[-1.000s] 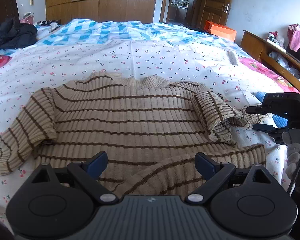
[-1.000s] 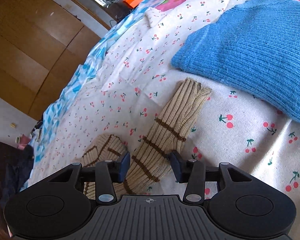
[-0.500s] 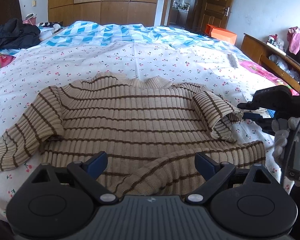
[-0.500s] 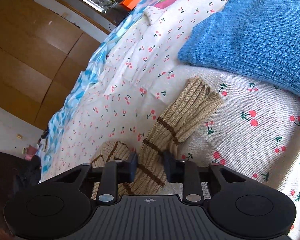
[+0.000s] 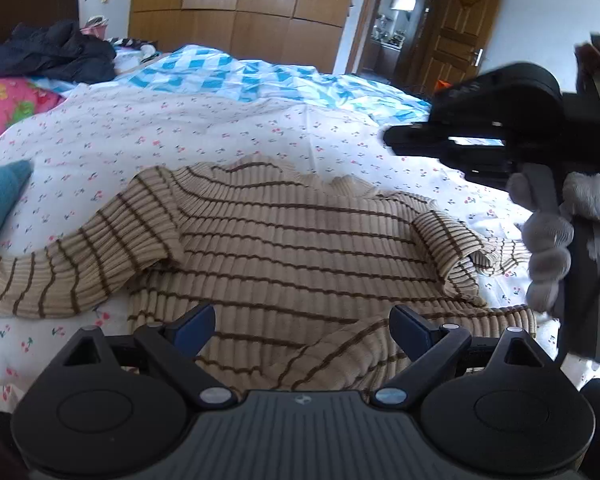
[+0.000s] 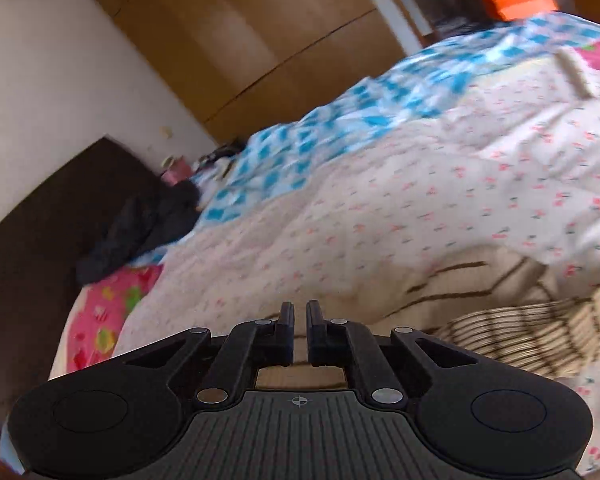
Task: Fold small clothes
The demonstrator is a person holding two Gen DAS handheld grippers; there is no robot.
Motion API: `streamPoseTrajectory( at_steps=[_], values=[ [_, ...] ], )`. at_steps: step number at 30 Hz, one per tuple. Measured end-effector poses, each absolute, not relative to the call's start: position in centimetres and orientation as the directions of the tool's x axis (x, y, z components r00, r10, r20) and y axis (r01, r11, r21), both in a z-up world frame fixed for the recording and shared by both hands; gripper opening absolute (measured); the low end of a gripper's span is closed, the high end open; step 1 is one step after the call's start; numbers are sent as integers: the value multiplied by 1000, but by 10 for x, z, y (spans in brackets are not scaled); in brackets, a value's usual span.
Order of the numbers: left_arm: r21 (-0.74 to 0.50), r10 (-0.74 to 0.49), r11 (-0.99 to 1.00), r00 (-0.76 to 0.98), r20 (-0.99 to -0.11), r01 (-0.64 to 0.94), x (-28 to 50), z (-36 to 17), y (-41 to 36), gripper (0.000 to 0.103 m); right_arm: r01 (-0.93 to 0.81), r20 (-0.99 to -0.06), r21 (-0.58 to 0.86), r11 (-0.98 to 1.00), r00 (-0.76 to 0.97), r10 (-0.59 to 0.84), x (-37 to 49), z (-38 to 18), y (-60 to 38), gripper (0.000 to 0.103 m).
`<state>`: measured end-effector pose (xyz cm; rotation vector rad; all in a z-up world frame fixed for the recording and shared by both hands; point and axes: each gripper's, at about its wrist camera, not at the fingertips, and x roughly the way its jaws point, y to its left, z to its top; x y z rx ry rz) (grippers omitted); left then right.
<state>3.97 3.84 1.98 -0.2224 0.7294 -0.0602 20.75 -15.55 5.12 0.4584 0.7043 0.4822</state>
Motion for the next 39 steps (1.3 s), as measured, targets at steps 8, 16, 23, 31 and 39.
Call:
streamPoseTrajectory(
  at_steps=[8,16,23,31,39],
  values=[
    [-248,-134,968,735,-665,-48,41,13,48,98,-510,-617,364,779,494,612,179,36,-72,12],
    [-247,-146,968,726,-673,-35,41,10,45,98,-541,-672,256,801,496,550,166,26,-81,26],
    [-250,-167,968,709,-685,-14,44,5,41,98,-469,-652,278,839,549,523,153,29,-125,31],
    [-265,-175,964,703,-690,-20,48,1,43,98,-211,-641,327,921,666,381,150,27,-201,33],
    [-207,-150,978,702,-697,4,52,-4,26,98,263,-596,687,677,738,318,163,-27,-325,50]
  ],
)
